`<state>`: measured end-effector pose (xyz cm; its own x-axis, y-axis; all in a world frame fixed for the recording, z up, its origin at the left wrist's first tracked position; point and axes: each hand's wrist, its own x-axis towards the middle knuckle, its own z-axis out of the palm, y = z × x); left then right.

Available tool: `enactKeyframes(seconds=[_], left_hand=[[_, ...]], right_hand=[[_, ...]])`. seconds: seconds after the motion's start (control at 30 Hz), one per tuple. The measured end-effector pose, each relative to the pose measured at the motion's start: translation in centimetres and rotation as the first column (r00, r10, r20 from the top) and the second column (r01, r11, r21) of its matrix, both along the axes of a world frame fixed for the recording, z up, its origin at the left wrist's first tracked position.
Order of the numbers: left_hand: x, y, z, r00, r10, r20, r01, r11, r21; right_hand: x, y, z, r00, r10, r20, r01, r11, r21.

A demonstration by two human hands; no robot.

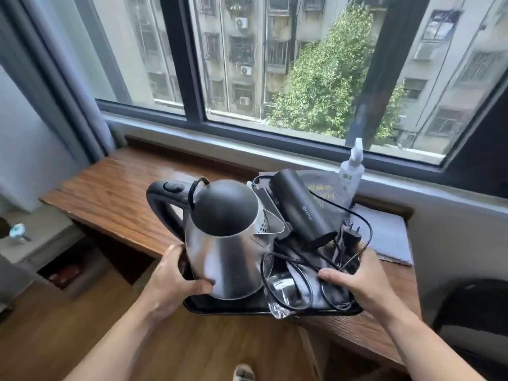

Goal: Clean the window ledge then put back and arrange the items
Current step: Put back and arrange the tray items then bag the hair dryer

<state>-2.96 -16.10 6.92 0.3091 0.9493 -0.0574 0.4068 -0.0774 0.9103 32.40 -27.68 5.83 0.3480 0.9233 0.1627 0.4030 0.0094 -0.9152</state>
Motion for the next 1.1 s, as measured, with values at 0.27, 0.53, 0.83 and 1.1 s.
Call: enactKeyframes(seconds=[0.27, 0.53, 0.83, 1.1], left_hand=[[-6.8, 9.5, -1.1, 0.997, 0.019, -0.068, -0.017, 0.999, 0.029], [-13.2, 18.2, -2.6, 1.0, -0.013, 0.021, 0.014, 0.999, -0.051], [-21.0, 30.0, -3.3, 0.974, -0.217, -0.061, 0.216, 0.976, -0.021], [-27.8, 38.6, -2.6, 0.933, -0.349, -0.092, 0.351, 0.936, -0.001]], right_hand=[[-5.3, 10.3, -2.3, 0.998, 0.013, 0.054, -0.012, 1.0, -0.025], [-11.6, 17.7, -2.3, 0.997, -0.035, 0.061, 0.036, 0.999, -0.008], [-21.5, 23.7, -5.1, 0.977, -0.203, 0.07, 0.206, 0.978, -0.041], [-30.2, 28.3, -7.2, 0.942, -0.334, 0.04, 0.336, 0.936, -0.103]])
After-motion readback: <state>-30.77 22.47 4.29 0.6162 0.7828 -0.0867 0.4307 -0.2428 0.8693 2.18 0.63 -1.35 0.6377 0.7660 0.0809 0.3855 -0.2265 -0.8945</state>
